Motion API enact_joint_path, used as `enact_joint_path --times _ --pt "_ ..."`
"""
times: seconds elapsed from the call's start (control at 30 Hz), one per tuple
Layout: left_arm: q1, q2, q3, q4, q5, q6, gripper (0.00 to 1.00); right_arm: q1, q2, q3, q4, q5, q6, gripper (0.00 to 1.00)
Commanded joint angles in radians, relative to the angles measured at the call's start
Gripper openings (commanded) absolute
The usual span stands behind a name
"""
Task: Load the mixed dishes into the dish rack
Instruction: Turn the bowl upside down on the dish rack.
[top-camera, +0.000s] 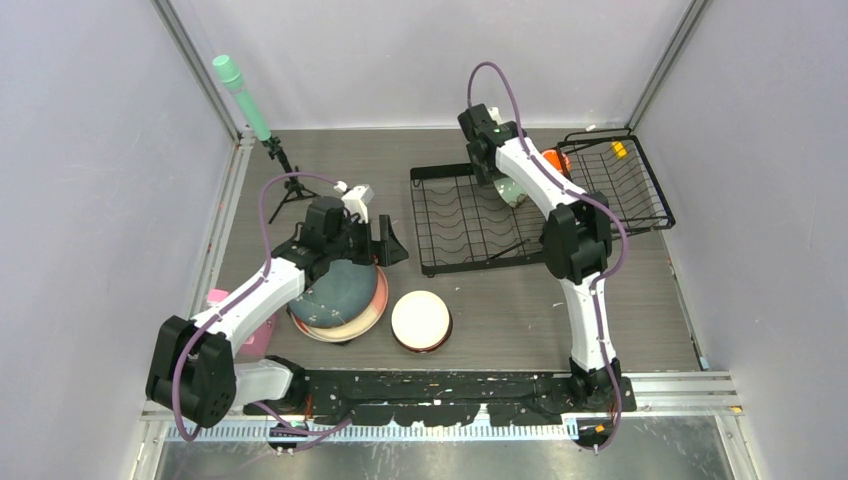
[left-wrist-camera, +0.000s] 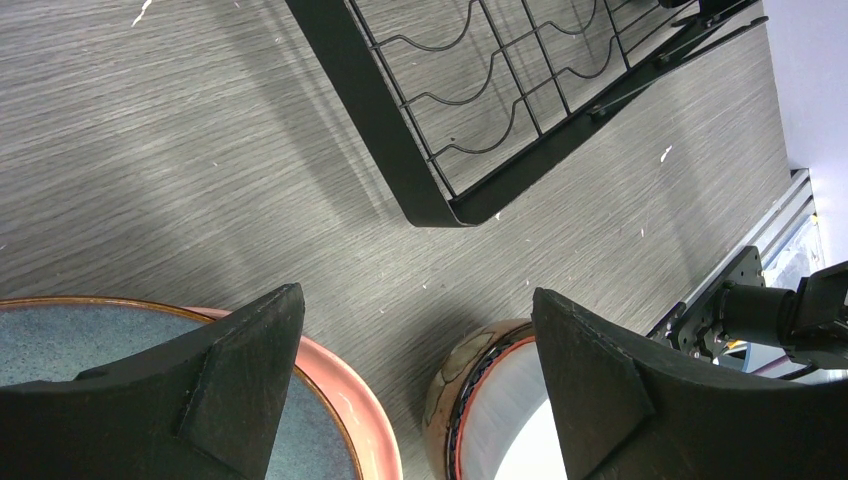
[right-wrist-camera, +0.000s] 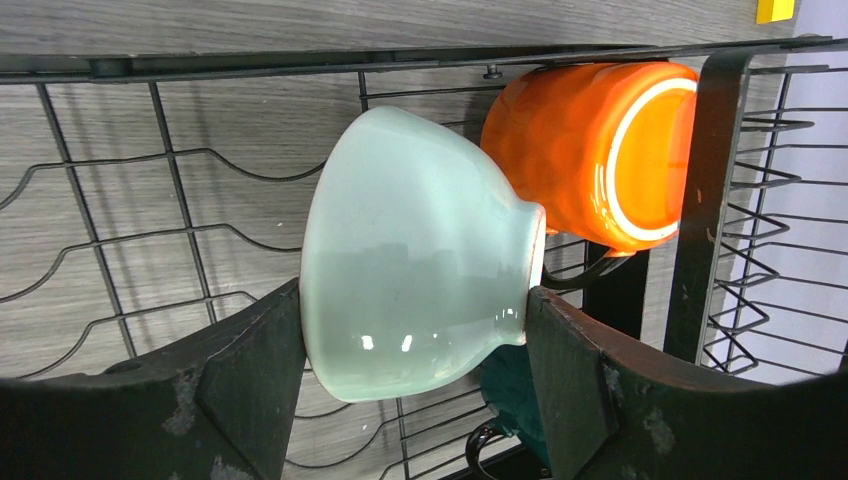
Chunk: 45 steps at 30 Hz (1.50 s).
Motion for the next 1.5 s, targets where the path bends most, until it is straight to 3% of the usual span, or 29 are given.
enact_joint_path --times 0.0,0.93,1.47 --pt "-0.002 -0.023 0.033 0.002 -0.004 0.020 0.87 0.011 0.015 0.069 0.023 0.115 -0.047 0.47" --pt "-0.002 -0.016 0.042 -0.016 0.004 0.021 0.87 0.054 0.125 0.055 0.011 0.030 0.002 0.74" --pt "-0.002 -0.030 0.043 -0.059 -0.022 0.038 0.87 0.088 0.193 0.063 0.018 0.043 0.048 0.82"
